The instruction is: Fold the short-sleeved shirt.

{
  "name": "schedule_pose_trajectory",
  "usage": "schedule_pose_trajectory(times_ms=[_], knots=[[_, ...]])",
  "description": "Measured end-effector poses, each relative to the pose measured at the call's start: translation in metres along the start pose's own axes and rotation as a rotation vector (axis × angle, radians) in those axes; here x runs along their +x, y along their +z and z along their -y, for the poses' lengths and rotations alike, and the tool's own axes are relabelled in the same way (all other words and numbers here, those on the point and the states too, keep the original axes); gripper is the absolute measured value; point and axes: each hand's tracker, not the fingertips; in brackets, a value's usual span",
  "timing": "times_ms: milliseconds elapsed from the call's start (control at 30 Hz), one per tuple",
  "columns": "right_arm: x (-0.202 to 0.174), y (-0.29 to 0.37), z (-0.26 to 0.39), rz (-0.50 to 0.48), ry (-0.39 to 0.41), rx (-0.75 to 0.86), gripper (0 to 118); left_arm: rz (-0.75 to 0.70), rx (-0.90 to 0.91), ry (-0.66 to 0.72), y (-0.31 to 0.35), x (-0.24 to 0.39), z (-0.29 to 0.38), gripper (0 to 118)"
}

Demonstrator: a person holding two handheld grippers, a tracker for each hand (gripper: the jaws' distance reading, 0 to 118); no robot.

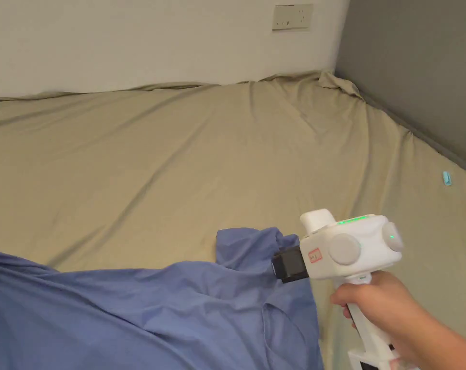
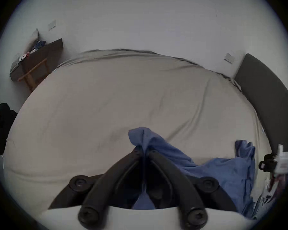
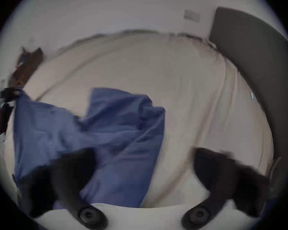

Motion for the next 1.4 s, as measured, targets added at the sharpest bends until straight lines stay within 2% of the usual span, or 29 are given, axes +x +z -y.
schedule_pose_trajectory(times_ms=[33,100,133,167,233,267,333,367,400,467,567,600,667,733,800,833,900,1033,1167,1233,1333,1400], knots=[[-0.001,-0.005,-0.005,0.023,-0.008,0.033,118,-0.003,-0.001,-0.006,0.002,0.000,-0.003,0],[-0.005,-0.023,-0.010,0.052,0.000,-0.047,102,-0.006,-0.004,-0.016,0.006,0.000,-0.003,0],[-0.010,-0.028,-0.012,0.071,0.016,-0.074,90,-0.005,-0.004,-0.017,0.006,0.001,-0.004,0],[-0.015,-0.031,-0.013,0.070,0.033,-0.081,72,-0.007,-0.007,-0.019,0.006,0.001,-0.005,0],[-0.026,-0.033,-0.006,0.060,0.085,-0.100,56,-0.006,-0.008,-0.018,0.009,0.005,-0.002,0],[-0.030,-0.030,-0.006,0.070,0.108,-0.080,43,0.000,-0.009,-0.018,0.008,0.007,-0.001,0],[-0.034,-0.023,-0.006,0.057,0.128,-0.081,5,-0.006,-0.014,-0.027,0.006,0.008,0.001,0],[-0.035,-0.014,-0.006,0.113,0.144,-0.077,5,-0.010,-0.015,-0.033,0.007,0.008,0.003,0],[-0.033,-0.001,-0.005,0.112,0.125,-0.028,5,-0.021,-0.019,-0.035,0.008,0.007,0.006,0],[-0.025,0.027,0.000,0.033,0.095,0.023,4,-0.024,-0.018,-0.029,0.014,0.001,0.010,0],[-0.001,0.092,0.009,-0.115,-0.020,0.157,4,0.038,0.000,0.065,0.043,-0.016,0.013,0],[0.008,0.120,0.012,-0.158,-0.034,0.222,4,0.060,0.025,0.098,0.058,-0.022,0.012,0],[0.018,0.172,0.009,-0.180,-0.014,0.328,4,0.082,0.080,0.083,0.091,-0.026,0.003,0],[0.017,0.216,0.002,-0.120,0.033,0.402,4,0.068,0.097,0.067,0.116,-0.026,-0.005,0],[0.017,0.259,-0.010,-0.079,0.076,0.473,4,0.121,0.146,0.105,0.146,-0.029,-0.022,0],[0.016,0.278,-0.018,-0.027,0.081,0.509,4,0.131,0.171,0.114,0.161,-0.030,-0.034,0],[0.004,0.314,-0.040,0.097,0.201,0.581,4,0.108,0.248,0.110,0.194,-0.031,-0.063,0],[0.001,0.375,-0.098,0.233,0.240,0.681,4,0.123,0.418,0.145,0.251,-0.042,-0.126,0],[0.008,0.426,-0.166,0.200,0.203,0.689,4,0.112,0.514,0.160,0.294,-0.050,-0.189,0],[0.006,0.443,-0.199,0.229,0.201,0.675,4,0.084,0.544,0.167,0.309,-0.053,-0.217,0],[0.002,0.463,-0.239,0.227,0.187,0.674,4,0.132,0.578,0.238,0.323,-0.058,-0.252,0],[-0.006,0.472,-0.264,0.242,0.192,0.684,4,0.103,0.600,0.219,0.329,-0.055,-0.272,0]])
